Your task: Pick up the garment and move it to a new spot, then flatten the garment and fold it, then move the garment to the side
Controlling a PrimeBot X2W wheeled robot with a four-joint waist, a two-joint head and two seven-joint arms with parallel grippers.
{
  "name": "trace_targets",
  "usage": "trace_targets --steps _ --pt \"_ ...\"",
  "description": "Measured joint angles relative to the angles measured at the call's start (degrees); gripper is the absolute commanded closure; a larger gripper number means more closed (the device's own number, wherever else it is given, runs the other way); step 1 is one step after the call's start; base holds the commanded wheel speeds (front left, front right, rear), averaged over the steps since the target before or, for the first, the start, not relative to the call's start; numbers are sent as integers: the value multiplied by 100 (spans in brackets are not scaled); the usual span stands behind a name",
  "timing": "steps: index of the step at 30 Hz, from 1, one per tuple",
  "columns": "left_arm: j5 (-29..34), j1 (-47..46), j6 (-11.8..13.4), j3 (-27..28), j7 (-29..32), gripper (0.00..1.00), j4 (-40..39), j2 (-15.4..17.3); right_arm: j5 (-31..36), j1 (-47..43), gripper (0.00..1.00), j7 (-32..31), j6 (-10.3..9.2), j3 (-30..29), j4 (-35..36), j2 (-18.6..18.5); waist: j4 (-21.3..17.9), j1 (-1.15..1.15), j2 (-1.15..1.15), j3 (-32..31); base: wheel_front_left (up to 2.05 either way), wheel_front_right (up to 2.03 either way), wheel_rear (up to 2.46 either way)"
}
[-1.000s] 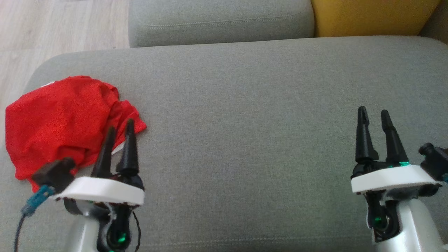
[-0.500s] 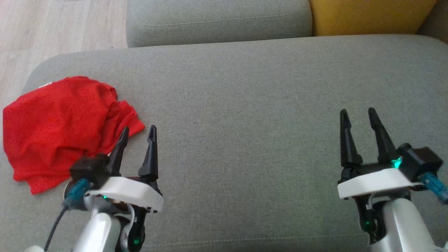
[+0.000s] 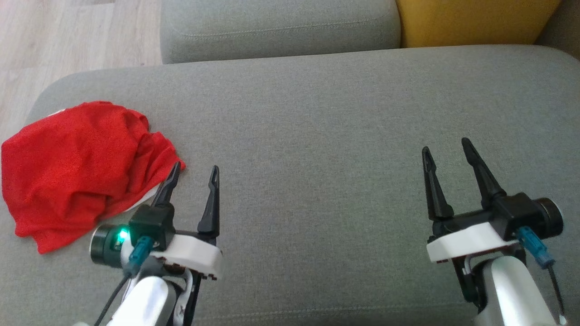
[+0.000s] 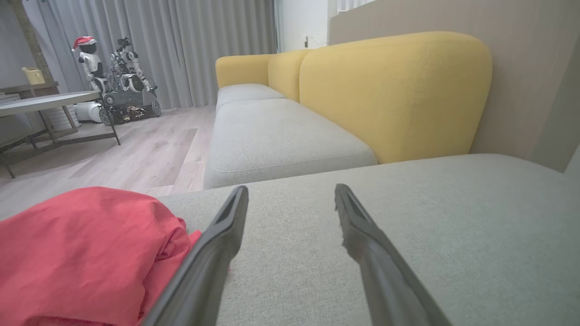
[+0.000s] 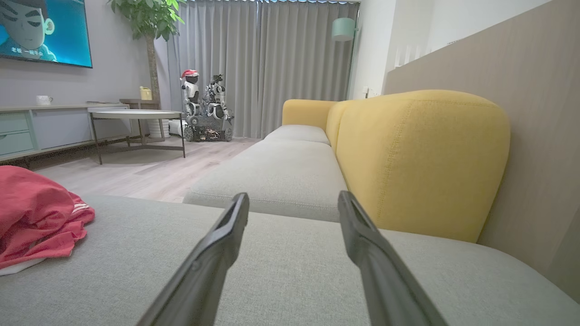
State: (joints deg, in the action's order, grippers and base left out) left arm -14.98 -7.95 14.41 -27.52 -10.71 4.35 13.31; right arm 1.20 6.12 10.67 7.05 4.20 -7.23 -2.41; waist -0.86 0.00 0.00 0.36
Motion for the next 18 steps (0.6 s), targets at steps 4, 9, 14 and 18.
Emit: trace_targets --steps 4,9,14,18 --pt "-243 3 18 97 -56 0 -132 -114 -4 38 0 73 0 74 -3 -2 4 0 0 6 0 0 0" --pt "-621 97 -342 708 -160 0 -87 -485 -681 37 0 151 0 42 -105 -4 17 0 0 -6 0 0 0" --pt "-309 289 -782 1024 -234 0 192 -665 -935 35 0 240 0 -33 -337 -7 35 0 0 -25 0 0 0" --pt "52 330 -1025 1110 -307 0 481 -811 -834 34 0 298 0 -40 -415 -7 39 0 0 -24 0 0 0"
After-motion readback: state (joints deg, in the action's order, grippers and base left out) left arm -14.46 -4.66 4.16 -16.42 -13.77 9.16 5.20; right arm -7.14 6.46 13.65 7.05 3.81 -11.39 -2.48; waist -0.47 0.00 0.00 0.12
